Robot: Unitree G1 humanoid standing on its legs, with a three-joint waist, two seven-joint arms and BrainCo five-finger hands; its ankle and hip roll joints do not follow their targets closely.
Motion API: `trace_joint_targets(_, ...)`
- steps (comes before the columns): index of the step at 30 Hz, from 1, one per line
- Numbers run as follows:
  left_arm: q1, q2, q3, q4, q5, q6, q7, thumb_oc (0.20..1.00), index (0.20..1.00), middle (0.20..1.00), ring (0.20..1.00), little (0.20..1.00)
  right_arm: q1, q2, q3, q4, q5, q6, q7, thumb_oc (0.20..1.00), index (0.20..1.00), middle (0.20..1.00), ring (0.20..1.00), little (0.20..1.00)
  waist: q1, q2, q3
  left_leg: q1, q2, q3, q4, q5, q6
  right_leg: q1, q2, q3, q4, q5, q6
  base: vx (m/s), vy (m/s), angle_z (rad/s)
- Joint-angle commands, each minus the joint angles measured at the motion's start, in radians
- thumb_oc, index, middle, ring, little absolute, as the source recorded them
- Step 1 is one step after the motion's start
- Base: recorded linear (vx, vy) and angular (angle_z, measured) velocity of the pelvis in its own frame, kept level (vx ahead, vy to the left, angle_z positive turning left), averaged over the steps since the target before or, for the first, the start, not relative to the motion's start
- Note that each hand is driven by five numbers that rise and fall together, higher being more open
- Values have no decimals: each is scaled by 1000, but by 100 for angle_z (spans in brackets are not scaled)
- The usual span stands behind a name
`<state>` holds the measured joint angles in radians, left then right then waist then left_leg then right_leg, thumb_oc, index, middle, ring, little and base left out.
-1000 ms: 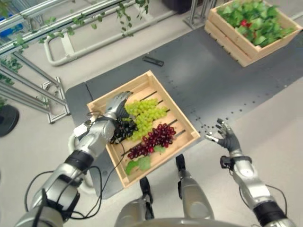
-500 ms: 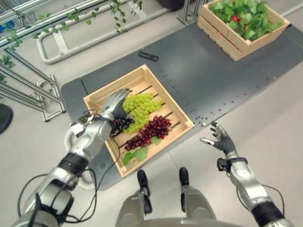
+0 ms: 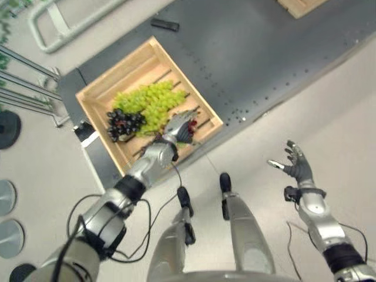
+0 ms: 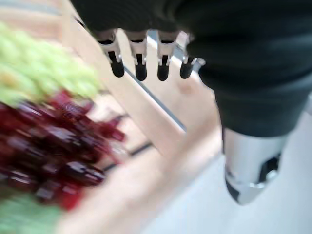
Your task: Pick up the fruits from the basket on one side to the basket on the other side
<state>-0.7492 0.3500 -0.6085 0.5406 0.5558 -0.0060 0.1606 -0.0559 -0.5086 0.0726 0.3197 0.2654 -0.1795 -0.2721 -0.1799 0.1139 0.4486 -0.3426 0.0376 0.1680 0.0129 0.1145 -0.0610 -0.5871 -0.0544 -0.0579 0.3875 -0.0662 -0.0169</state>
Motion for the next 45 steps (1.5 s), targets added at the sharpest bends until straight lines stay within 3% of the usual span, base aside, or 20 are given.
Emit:
trace_joint_targets(1, -21, -38, 30, 71, -15, 0, 36, 1000, 1000, 1000, 1000, 1000, 40, -2, -18, -79, 14, -73, -30, 1000, 1000, 1000, 1000, 1000, -9, -37, -1, 1, -7, 4, 96, -75, 22, 165, 23, 17, -189, 45, 80, -43, 29, -17)
trace_joint_targets(9, -46, -62, 24, 176, 39, 45, 71, 1000, 1000, 1000, 1000, 1000, 51, -2, -6, -84, 3, -86, -47, 1000, 1000, 1000, 1000, 1000, -5, -31, 32, -69, -10, 27, 147, -93, 24, 101, 20, 33, -150, 48, 79, -39, 20, -8)
trace_joint_targets(17, -25, -30, 37, 112, 81, 49, 92, 1000, 1000, 1000, 1000, 1000, 45, 0, 6, -66, -15, -88, -59, 1000, 1000, 1000, 1000, 1000, 7, -8, 34, -65, -20, 29, 143, -96, 24, 105, 12, 35, -153, 46, 78, 0, 0, 0)
trace_joint_targets(27, 73, 42, 110, -124, 9, -9, 99, 1000, 1000, 1000, 1000, 1000, 22, 1, -3, -58, -19, -97, -56, 1000, 1000, 1000, 1000, 1000, 31, 19, 17, -34, -29, 12, 139, -103, 27, 148, 8, 28, -162, 36, 74, 2, 3, 0)
trace_joint_targets(34, 266, 203, 278, -473, -107, -95, 40, 1000, 1000, 1000, 1000, 1000, 32, 21, -30, -45, -57, -82, -49, 1000, 1000, 1000, 1000, 1000, 65, 31, 12, -16, -37, 0, 129, -101, 26, 169, 3, 22, -170, 32, 71, 14, -24, 4)
trace_joint_targets(45, 377, 262, 394, -586, -157, -118, 39, 1000, 1000, 1000, 1000, 1000, 49, 13, -58, -43, -54, -78, -16, 1000, 1000, 1000, 1000, 1000, 74, 51, 19, -10, -38, -8, 118, -96, 26, 175, 2, 13, -177, 34, 69, 8, 12, 4)
